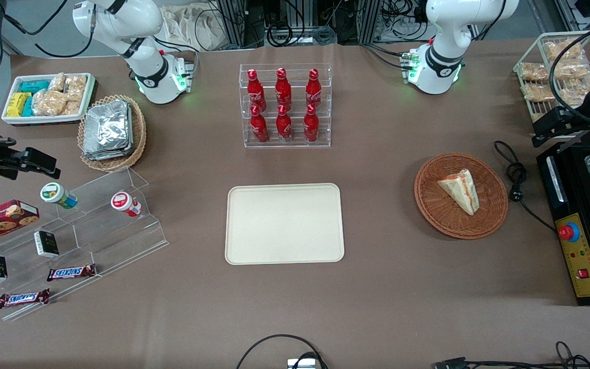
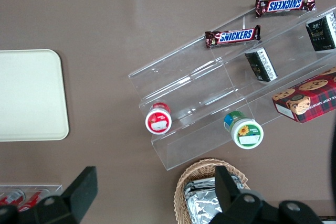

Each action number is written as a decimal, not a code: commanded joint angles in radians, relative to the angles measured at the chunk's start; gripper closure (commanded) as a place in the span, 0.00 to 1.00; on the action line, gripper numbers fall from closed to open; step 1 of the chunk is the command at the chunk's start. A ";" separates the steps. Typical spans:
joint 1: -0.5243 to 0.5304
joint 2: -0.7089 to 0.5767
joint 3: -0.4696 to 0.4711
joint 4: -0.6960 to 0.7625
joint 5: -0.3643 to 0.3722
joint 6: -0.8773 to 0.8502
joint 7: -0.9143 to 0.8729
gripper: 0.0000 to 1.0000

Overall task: Place sandwich from basket to tray
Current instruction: 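Move the left gripper over the wicker basket toward the wrapped sandwich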

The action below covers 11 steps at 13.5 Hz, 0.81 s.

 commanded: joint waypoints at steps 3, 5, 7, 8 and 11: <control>-0.005 0.014 0.008 0.037 -0.010 -0.038 0.002 0.00; -0.001 0.022 0.008 0.021 -0.007 -0.037 -0.024 0.00; -0.006 0.039 0.007 -0.018 0.004 -0.002 -0.098 0.00; -0.006 0.028 0.007 -0.067 -0.001 0.046 -0.112 0.00; -0.001 0.011 0.008 -0.228 -0.005 0.191 -0.228 0.00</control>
